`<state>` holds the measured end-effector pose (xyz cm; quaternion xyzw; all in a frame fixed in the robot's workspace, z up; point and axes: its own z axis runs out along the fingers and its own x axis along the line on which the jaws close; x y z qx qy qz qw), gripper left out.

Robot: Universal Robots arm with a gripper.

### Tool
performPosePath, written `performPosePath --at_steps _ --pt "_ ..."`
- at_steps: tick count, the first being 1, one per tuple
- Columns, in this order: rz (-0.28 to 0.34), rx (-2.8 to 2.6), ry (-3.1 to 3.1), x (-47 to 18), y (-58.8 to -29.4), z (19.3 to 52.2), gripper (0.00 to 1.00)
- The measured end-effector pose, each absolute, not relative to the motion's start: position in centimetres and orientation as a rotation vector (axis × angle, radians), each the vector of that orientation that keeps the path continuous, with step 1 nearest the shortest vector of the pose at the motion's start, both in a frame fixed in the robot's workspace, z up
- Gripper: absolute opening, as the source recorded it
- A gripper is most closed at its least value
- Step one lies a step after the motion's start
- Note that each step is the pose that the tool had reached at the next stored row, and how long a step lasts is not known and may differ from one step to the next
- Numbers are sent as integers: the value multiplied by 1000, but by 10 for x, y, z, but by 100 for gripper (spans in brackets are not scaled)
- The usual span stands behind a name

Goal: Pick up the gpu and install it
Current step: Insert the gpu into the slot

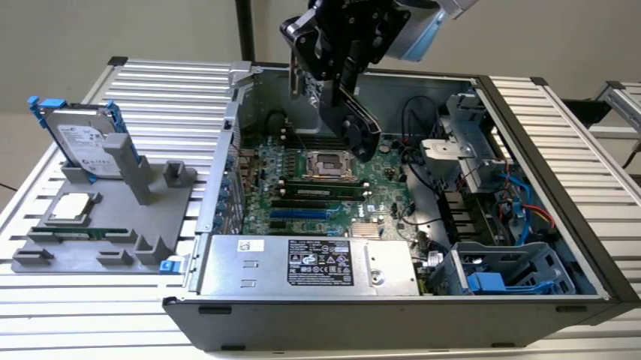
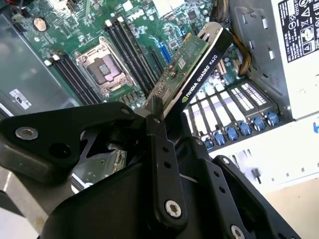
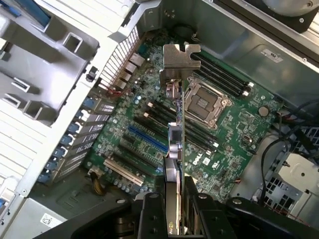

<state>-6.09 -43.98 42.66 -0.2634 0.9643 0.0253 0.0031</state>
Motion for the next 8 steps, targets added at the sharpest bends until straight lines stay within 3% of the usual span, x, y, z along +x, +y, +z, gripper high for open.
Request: performPosePath --at_steps 8 --pt "80 -928 2996 -61 -440 427 0"
